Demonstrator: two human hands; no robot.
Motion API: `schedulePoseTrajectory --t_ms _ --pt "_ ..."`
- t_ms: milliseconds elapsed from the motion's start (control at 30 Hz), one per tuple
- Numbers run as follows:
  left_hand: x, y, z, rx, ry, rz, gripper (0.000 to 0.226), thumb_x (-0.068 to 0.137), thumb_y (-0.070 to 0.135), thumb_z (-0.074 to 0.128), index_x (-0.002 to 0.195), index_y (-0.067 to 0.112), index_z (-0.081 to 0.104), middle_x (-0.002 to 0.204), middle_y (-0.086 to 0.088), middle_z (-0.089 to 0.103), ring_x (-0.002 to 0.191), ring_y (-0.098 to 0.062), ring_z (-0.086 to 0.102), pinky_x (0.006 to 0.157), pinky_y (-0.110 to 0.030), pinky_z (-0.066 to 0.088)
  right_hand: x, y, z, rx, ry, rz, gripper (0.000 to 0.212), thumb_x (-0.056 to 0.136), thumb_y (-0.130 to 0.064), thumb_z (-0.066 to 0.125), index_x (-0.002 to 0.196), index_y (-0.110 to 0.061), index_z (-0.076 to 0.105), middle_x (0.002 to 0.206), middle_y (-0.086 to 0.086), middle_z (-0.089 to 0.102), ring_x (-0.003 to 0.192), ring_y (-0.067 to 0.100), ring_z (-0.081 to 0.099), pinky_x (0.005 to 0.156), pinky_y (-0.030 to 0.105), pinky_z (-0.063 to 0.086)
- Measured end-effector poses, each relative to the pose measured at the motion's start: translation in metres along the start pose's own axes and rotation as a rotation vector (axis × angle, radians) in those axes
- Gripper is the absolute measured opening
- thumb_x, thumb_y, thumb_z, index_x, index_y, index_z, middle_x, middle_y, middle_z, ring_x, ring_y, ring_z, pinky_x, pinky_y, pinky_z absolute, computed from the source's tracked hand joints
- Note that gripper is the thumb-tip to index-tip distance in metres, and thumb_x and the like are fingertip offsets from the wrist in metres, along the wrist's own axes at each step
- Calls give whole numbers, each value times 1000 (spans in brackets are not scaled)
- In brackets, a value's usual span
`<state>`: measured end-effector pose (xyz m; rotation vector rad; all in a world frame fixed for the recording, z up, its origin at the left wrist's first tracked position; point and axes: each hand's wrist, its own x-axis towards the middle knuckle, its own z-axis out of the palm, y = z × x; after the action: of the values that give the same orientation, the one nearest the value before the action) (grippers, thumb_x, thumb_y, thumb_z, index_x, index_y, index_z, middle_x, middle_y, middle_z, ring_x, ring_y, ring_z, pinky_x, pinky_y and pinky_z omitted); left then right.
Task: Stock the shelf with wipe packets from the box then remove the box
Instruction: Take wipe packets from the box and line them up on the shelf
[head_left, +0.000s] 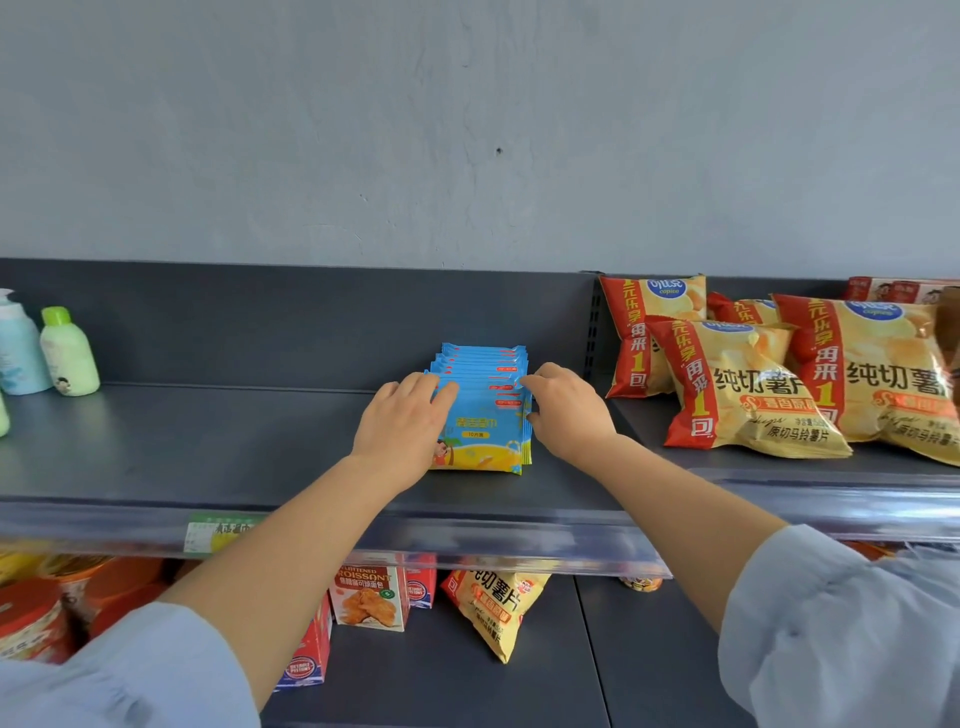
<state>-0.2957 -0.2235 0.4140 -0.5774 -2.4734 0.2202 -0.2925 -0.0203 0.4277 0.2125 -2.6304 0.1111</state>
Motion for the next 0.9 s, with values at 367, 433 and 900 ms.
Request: schedulePoseTrajectory --t_ms 367,433,900 --pt "-16 15 -13 25 -9 -58 68 87 28 67 142 17 28 147 -6 33 138 -23 28 113 -38 26 -21 2 -6 -52 -37 11 44 87 -16 61 129 -14 48 123 5 52 114 23 49 79 36 53" --pt "-22 20 -18 22 -6 -76 65 88 31 65 141 17 30 147 -6 34 137 -25 28 112 -38 27 -29 2 -10 -58 -34 3 46 88 -18 61 132 -15 46 124 5 51 115 24 48 80 36 52" --pt "-104 51 -69 -45 -36 -77 67 87 34 65 142 16 31 141 -5 41 132 -22 35 101 -35 37 -129 -21 -55 -140 -90 17 51 91 -33 58 136 -16 42 132 6 44 122 26 42 93 36 42"
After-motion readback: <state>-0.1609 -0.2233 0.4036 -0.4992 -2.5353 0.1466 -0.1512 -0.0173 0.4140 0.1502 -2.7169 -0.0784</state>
